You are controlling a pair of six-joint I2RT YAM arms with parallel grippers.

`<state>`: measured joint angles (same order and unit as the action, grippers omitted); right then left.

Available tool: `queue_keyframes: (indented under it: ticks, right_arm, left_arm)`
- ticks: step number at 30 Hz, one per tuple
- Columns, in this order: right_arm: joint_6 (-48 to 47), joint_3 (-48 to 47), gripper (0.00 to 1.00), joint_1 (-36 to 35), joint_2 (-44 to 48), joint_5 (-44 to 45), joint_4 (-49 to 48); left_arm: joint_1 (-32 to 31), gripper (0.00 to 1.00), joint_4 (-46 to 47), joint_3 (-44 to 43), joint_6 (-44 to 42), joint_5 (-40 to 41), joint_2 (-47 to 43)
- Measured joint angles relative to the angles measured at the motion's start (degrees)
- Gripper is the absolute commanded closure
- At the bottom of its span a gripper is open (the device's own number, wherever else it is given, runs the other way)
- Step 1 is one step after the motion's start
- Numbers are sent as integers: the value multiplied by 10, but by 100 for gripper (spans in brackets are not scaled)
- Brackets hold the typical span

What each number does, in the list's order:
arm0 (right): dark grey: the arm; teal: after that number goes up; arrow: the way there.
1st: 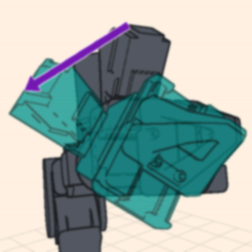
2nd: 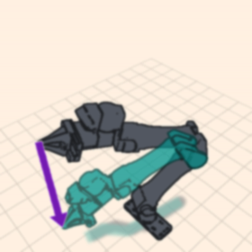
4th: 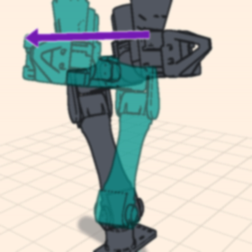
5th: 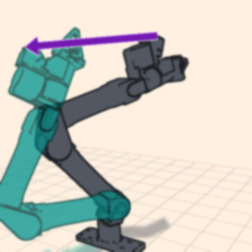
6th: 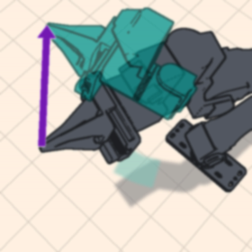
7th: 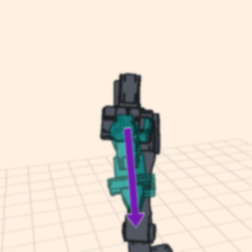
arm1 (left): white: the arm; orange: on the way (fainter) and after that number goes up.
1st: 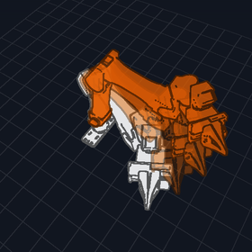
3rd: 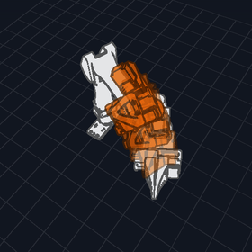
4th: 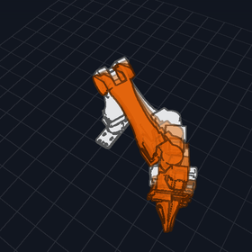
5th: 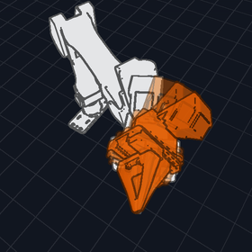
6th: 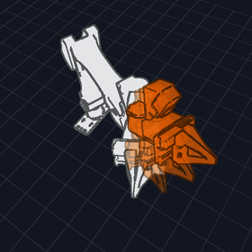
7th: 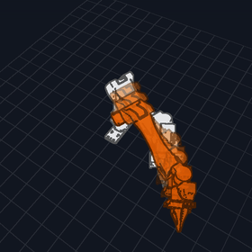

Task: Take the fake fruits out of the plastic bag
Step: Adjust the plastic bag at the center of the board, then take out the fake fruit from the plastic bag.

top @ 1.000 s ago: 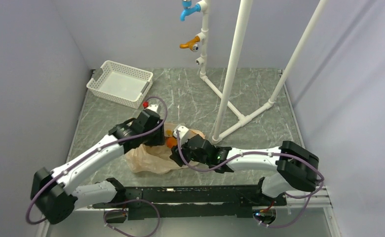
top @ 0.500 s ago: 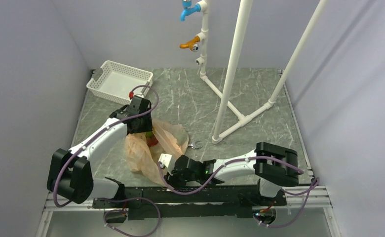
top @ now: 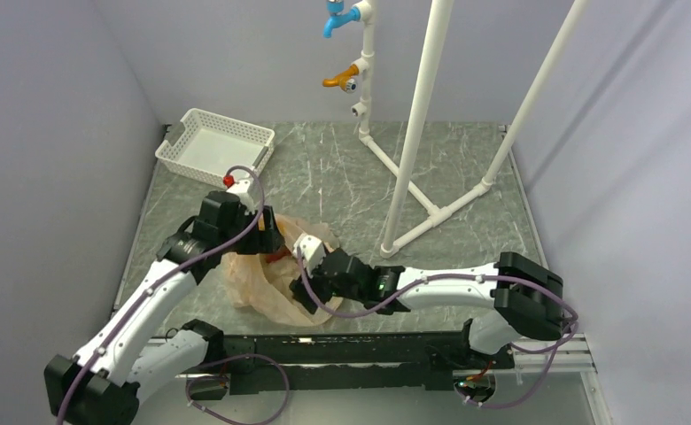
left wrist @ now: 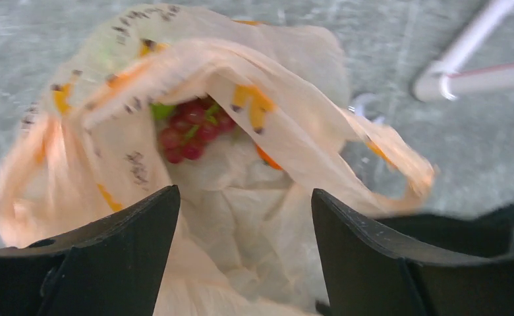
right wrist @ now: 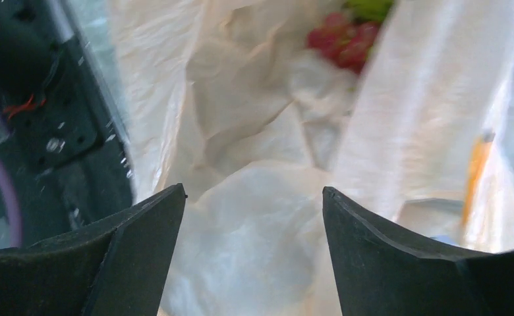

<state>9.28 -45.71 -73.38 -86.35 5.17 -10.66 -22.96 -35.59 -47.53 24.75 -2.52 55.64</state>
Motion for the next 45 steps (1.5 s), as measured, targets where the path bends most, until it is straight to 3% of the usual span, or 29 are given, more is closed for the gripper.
queue_keyframes:
  ticks: [4, 7, 16, 23, 28, 32, 39, 41, 45]
  right_arm:
    - [23, -3, 30, 49, 4, 27, -6]
    - [35, -3, 30, 72, -7, 67, -3]
    - [67, 35, 29, 70, -3, 230, 34]
    - [92, 49, 28, 79, 36, 297, 72]
    - [65, 81, 27, 74, 76, 269, 57]
    - [47, 87, 27, 49, 91, 210, 39]
    - [54, 87, 32, 53, 97, 176, 23]
    - [62, 90, 35, 65, 102, 165, 19]
    - [80, 95, 38, 91, 115, 142, 3]
  left_arm:
    - [-5, 15, 16, 34, 4, -71, -49]
    - [-29, 14, 22, 62, 16, -73, -40]
    - [-182, 22, 2, 117, 91, 73, -22]
    - [-251, 17, -38, 150, 157, 146, -84]
    - [-261, 13, -40, 173, 165, 131, -143]
    - [-262, 13, -7, 150, 138, 116, -136]
    - [-263, 20, 85, 47, 60, 129, -4]
    - [-263, 27, 108, 44, 44, 135, 31]
    - [-263, 30, 123, 40, 9, 149, 96]
